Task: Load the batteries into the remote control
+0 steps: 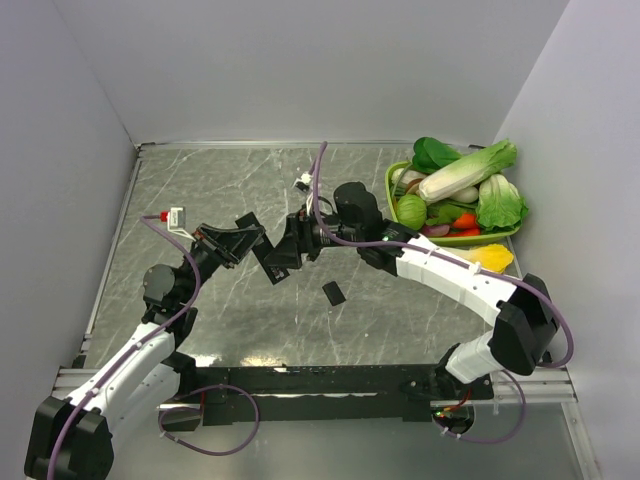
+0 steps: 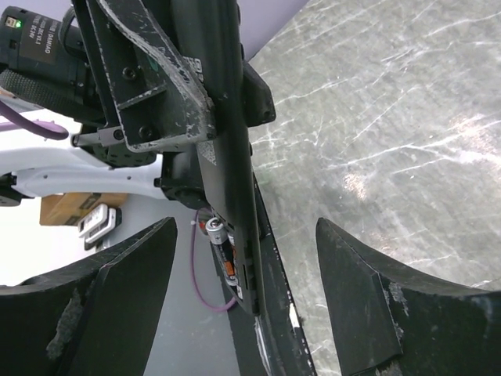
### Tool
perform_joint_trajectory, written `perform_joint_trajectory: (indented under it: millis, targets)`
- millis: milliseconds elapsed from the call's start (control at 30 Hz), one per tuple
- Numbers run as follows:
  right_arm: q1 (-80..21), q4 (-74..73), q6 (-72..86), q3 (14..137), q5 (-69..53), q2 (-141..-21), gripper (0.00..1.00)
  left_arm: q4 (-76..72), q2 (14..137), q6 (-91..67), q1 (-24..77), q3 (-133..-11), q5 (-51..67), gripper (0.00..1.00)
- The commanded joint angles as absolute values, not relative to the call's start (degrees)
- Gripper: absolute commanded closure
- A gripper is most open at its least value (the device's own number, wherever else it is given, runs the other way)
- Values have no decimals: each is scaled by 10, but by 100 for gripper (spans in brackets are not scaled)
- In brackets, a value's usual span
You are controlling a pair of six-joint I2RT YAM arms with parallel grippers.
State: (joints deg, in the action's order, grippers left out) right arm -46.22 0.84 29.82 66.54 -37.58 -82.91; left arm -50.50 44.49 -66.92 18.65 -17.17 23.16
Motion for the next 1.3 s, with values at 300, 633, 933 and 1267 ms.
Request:
perform_joint_trajectory:
  millis: [300, 633, 933, 1267]
  targets:
    - [-455, 30, 316, 679, -385, -844, 27, -566, 443, -679, 190, -200, 243, 99]
    - [-455, 21, 294, 663, -402, -849, 41, -596, 445, -700, 190, -198, 234, 99]
    - [-456, 32, 262, 630, -417, -849, 44, -633, 451, -720, 190, -200, 224, 99]
    - [-448, 25, 256, 624, -409, -861, 57, -649, 450, -726, 190, -206, 232, 99]
